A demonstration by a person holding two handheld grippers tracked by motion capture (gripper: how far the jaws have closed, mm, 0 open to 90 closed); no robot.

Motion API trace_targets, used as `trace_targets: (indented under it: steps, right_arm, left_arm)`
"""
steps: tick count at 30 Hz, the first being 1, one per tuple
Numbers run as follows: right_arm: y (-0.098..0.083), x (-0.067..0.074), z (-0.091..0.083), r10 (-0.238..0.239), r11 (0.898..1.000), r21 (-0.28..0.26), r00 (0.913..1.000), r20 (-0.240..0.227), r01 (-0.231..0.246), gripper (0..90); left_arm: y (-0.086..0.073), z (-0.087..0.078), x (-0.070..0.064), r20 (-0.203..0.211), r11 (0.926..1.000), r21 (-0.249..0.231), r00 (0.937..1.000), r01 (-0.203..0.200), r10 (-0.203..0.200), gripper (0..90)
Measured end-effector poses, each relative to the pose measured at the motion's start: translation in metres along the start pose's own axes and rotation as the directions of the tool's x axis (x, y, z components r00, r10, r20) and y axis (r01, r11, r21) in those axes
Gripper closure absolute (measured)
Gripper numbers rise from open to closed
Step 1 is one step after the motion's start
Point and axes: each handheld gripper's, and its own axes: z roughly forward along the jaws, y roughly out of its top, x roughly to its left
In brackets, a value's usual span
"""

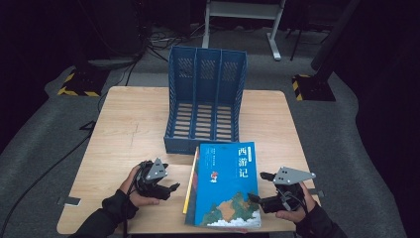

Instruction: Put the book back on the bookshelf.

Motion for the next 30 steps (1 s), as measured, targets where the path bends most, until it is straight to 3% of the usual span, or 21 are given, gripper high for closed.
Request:
trace_targets:
  steps: [4, 7, 11, 18, 22, 26, 30]
  right_arm:
    - [0.0, -0.007, 0.005, 0.049, 0.998, 0.032, 0.9975, -0.052, -0.047, 15.1]
    - [0.003, -0.012, 0.015, 0.09, 0.994, 0.068, 0.989, -0.118, -0.082, 8.9]
    - [0.005, -0.016, 0.024, 0.116, 0.99, 0.094, 0.9813, -0.154, -0.102, 2.8]
    - [0.009, -0.012, 0.022, 0.061, 0.995, 0.082, 0.9902, -0.125, -0.051, 3.4]
    - [0.01, -0.01, 0.017, 0.029, 0.999, 0.048, 0.9945, -0.101, -0.024, 10.3]
    - [0.011, -0.011, 0.013, 0.015, 1.0, 0.007, 0.9958, -0.09, -0.015, 15.4]
    - [0.015, -0.012, 0.017, -0.002, 1.0, 0.006, 0.9955, -0.095, 0.002, 15.4]
  left_arm:
    - [0.004, 0.002, 0.002, -0.003, 1.0, -0.005, 1.0, 0.004, -0.004, 21.1]
    - [0.007, 0.004, 0.002, -0.007, 0.9999, -0.015, 1.0, 0.0, 0.0, 21.1]
    - [0.01, 0.005, 0.002, -0.005, 0.9996, -0.027, 1.0, 0.0, 0.0, 21.1]
    - [0.016, 0.014, 0.003, 0.007, 0.9996, -0.028, 1.0, 0.006, -0.006, 21.3]
    - [0.018, 0.018, 0.003, 0.012, 0.9996, -0.024, 0.9998, 0.013, -0.013, 21.5]
    - [0.017, 0.021, 0.003, 0.018, 0.9999, -0.012, 0.9998, 0.011, -0.011, 21.5]
    - [0.017, 0.022, 0.003, 0.026, 0.9998, -0.013, 0.9995, 0.018, -0.017, 21.5]
